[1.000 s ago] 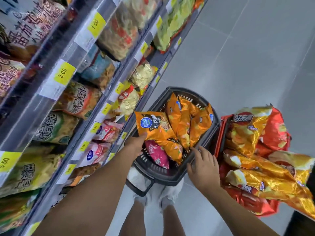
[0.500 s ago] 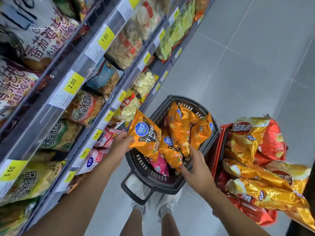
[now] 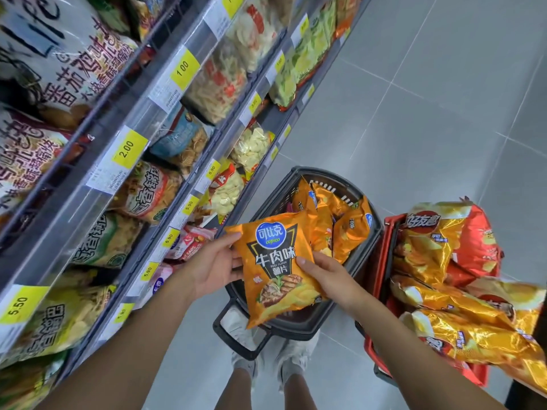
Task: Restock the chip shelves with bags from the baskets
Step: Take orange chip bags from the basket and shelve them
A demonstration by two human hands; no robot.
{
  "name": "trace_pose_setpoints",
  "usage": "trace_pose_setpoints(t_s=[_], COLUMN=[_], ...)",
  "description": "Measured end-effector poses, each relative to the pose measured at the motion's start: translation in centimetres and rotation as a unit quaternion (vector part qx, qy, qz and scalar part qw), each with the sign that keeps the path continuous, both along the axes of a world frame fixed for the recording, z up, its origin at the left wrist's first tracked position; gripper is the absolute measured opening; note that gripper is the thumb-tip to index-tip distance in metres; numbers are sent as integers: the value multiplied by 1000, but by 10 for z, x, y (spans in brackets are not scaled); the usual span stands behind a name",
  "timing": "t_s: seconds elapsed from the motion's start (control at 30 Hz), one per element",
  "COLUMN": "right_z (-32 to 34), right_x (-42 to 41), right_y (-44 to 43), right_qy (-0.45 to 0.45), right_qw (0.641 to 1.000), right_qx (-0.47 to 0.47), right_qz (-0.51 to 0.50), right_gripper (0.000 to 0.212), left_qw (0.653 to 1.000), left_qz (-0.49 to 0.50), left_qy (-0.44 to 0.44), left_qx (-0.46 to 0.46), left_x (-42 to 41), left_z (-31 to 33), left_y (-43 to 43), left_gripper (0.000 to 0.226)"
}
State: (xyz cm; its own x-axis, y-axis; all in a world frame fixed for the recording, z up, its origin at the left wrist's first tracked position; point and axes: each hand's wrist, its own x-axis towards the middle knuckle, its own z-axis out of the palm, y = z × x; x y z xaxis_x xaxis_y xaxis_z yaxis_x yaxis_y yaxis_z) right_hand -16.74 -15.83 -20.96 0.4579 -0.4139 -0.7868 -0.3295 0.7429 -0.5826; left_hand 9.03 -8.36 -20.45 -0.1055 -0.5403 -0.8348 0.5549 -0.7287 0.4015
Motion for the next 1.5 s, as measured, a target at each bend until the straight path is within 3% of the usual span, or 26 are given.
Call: trace_pose_setpoints(t_s=[0.1,0.2,0.27,0.37,0.47,0.53,0.6,0.7,0.87,0.93,1.03,1.33,1.43,1.5], right_z=[-5,-8,-9,-9,-10,-18,-32,-52,-58,-56,-52,17,29,30], right_x=[3,6,8,9,11,11,11,17,46,54,53,43,47,51], right_y=[10,17,19,19,11,-1,-17,-48,-91,-96,-95,-64,-52,-45], right_qy=[15,30,36,29,54,106,174,248,304,308,289,145,98,74], right_qw=[998,998,998,999,998,993,971,914,838,826,854,907,923,928], right_qx=[-11,-12,-4,20,22,-49,-162,-282,-297,-290,-291,-372,-364,-362], right_qz=[-52,-59,-57,-28,-12,-10,18,154,343,372,321,132,73,44], right_gripper=[30,27,24,27,24,17,21,38,54,59,62,40,36,36], left_qw=[999,995,997,998,996,992,985,972,950,947,944,936,949,963], left_qz=[-48,-86,-71,-36,-15,-6,5,33,35,33,26,15,52,73], left_qy=[0,46,33,-30,-76,-118,-170,-230,-307,-319,-327,-353,-312,-257], left_qx=[13,20,22,32,40,35,29,27,39,34,17,-3,-12,-15], left_x=[-18,-37,-47,-53,-50,-46,-41,-33,-19,-14,-8,-6,-11,-15], left_z=[-9,-13,-12,-11,-18,-22,-25,-30,-39,-40,-39,-25,-24,-24], left_y=[12,24,28,30,33,32,31,31,30,28,24,-1,-7,-8], left_gripper=[90,97,86,50,42,42,38,33,43,44,41,45,36,43])
